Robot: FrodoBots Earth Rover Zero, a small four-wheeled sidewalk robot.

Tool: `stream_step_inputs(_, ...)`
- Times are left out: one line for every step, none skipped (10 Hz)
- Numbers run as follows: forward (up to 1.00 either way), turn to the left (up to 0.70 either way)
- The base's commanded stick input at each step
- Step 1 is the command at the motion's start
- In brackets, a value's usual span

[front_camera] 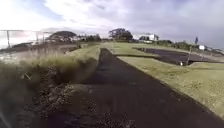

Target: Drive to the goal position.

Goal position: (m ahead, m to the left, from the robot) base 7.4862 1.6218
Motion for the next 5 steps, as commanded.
stream_step_inputs(0.50,0.00)
stream_step_inputs(0.50,0.00)
stream_step_inputs(0.50,0.00)
stream_step_inputs(0.50,-0.08)
stream_step_inputs(0.50,-0.33)
